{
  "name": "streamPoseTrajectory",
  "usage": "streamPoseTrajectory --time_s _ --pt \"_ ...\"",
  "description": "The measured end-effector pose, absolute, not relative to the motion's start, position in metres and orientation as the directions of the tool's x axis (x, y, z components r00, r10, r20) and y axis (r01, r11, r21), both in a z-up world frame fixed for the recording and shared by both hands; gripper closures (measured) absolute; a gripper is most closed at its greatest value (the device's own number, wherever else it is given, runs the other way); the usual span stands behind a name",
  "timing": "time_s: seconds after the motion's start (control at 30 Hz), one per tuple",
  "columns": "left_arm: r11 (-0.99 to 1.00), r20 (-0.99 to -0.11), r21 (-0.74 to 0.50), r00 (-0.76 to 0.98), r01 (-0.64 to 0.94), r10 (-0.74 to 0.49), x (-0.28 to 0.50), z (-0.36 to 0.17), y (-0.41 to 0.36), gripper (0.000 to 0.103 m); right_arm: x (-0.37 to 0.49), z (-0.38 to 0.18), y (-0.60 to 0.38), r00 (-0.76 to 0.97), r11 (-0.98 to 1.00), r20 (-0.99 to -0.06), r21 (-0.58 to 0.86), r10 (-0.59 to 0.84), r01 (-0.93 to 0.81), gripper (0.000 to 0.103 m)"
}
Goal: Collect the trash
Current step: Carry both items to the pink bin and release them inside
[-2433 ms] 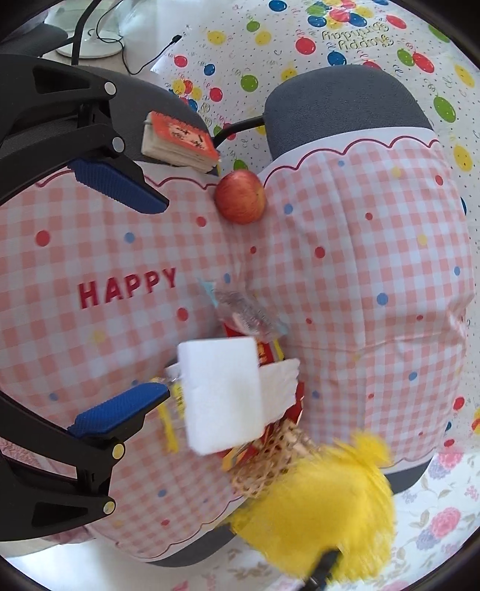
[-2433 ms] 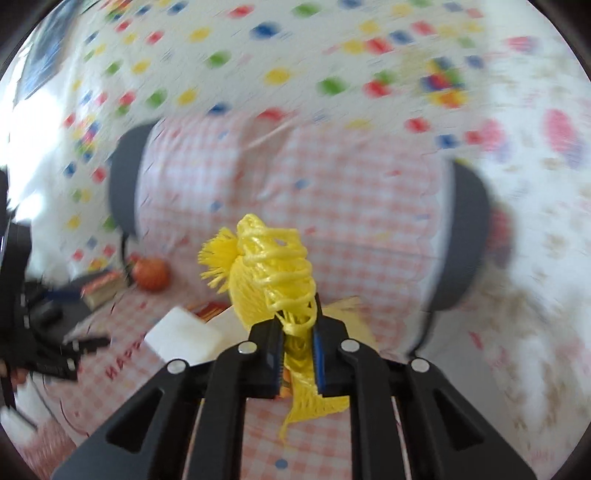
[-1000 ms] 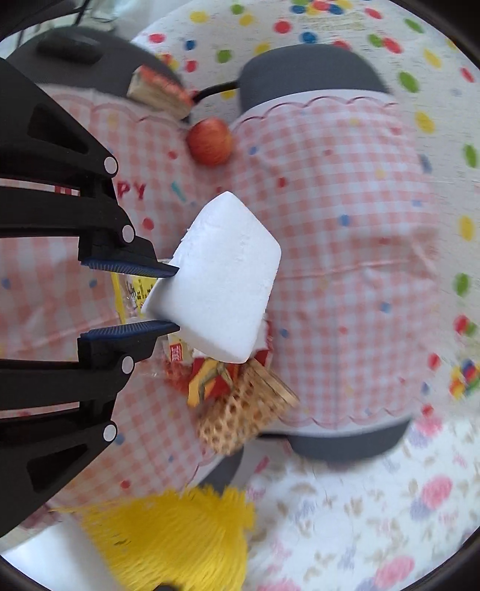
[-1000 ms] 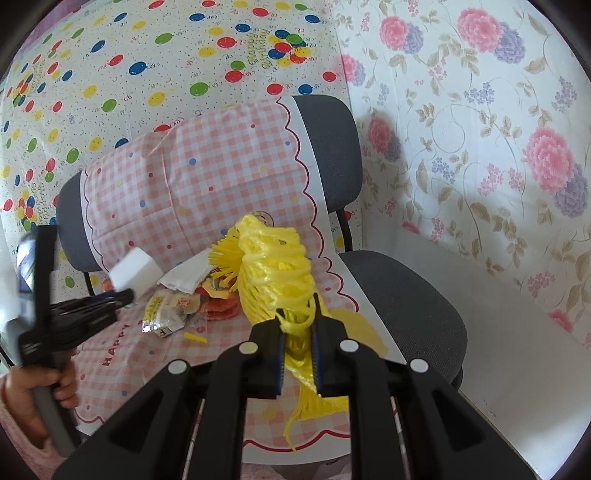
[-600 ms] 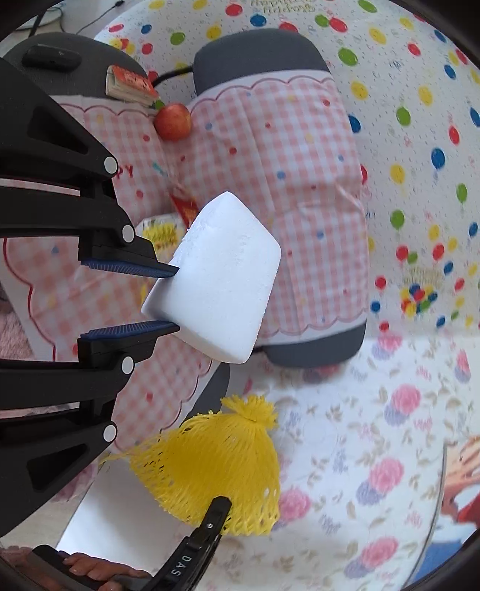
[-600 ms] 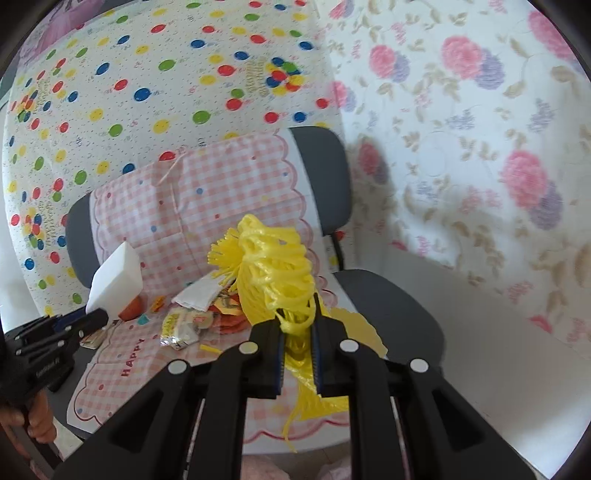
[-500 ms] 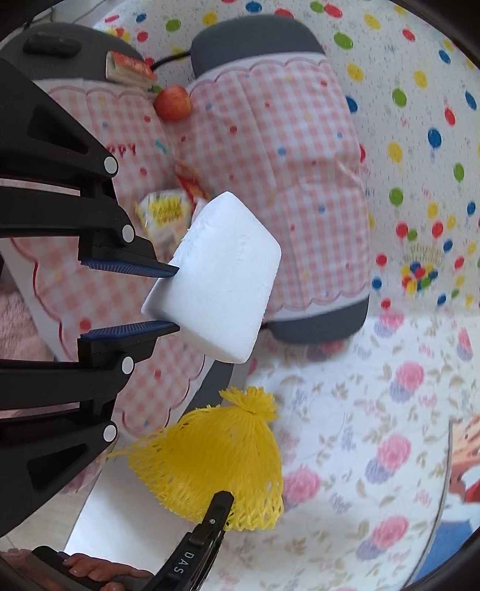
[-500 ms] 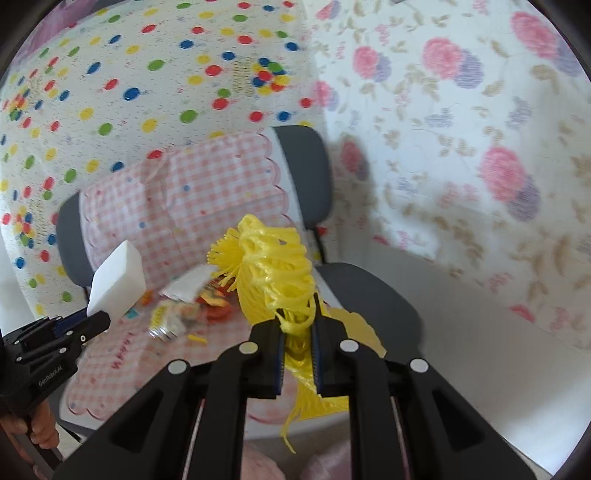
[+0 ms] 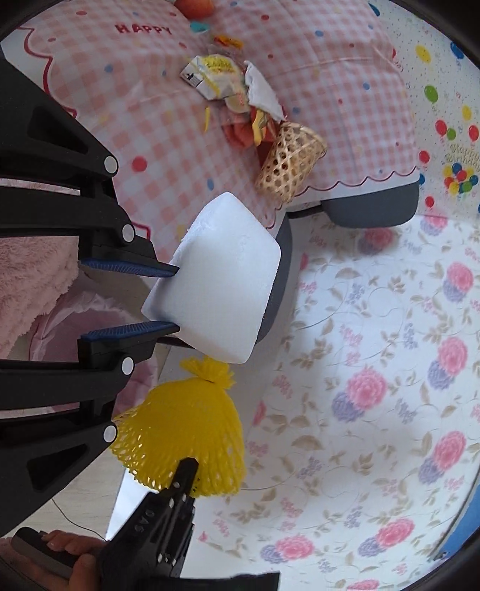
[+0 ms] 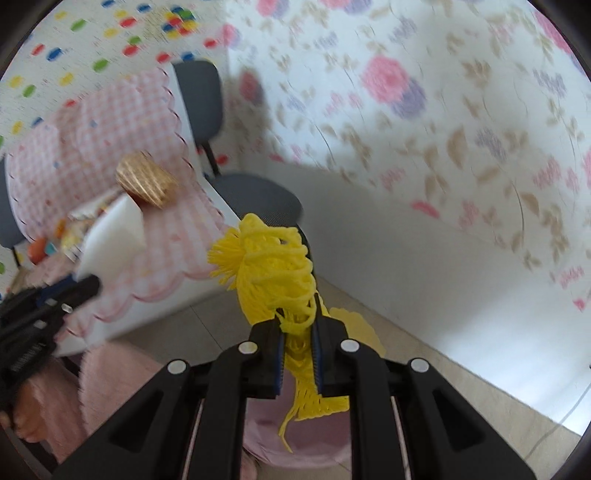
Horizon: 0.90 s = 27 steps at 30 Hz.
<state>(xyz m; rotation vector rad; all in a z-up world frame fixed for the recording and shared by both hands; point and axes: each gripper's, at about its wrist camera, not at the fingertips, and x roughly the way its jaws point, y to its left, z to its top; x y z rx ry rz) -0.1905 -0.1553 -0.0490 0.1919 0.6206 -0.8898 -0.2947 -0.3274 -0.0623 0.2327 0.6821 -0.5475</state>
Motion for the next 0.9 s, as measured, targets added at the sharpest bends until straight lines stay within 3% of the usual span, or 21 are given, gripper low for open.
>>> streamPoseTrajectory --time_s 0.1,0.23,0.9 --pt "0.627 -0.587 -0.088 0.468 0.774 -0.661 -0.193 -0.052 -0.157 0.077 -0.294 -0.08 -0.336 0.613 0.824 -0.683 0.031 -0.396 0.566 0.087" --pt "0.634 -0.6 -0.091 0.466 0.768 -0.65 -0.193 -0.055 -0.156 0.077 -0.291 -0.094 -0.343 0.587 0.816 -0.707 0.023 -0.395 0.577 0.062" --pt "0.428 -0.718 -0.109 0.227 0.897 -0.658 -0.227 -0.108 -0.22 0.076 -0.322 -0.05 -0.353 0.673 0.809 -0.603 0.077 -0.428 0.583 0.062"
